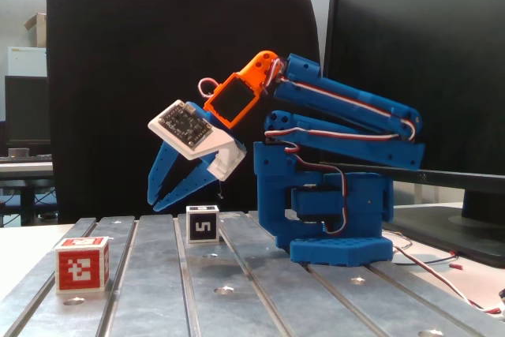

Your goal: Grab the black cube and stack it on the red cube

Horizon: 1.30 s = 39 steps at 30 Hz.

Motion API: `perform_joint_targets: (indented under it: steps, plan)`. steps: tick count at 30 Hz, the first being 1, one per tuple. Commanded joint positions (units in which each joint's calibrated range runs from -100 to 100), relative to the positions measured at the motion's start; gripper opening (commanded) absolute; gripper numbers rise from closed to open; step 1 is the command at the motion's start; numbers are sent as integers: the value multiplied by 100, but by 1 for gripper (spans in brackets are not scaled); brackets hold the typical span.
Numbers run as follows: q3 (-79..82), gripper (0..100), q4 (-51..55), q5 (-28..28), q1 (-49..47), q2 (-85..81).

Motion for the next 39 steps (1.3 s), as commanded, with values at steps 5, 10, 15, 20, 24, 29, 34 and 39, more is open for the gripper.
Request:
perform_joint_targets:
  steps: [5,10,15,20,24,29,34,39]
  plan:
    - [-1428,1,-119,-35,32,1910]
    - [-2414,1,69,-145,349,3163]
    - [-2740,1,52,-682,785,3572]
    - [-2794,1,69,-1181,896,3731]
    - [-2984,1,223,-1529,903,4015]
    - [-3662,1,847,-2218,903,4800]
    - [-4377,1,1386,-2633,1139,5560]
    - [-4766,1,1582,-2823,1686,5995]
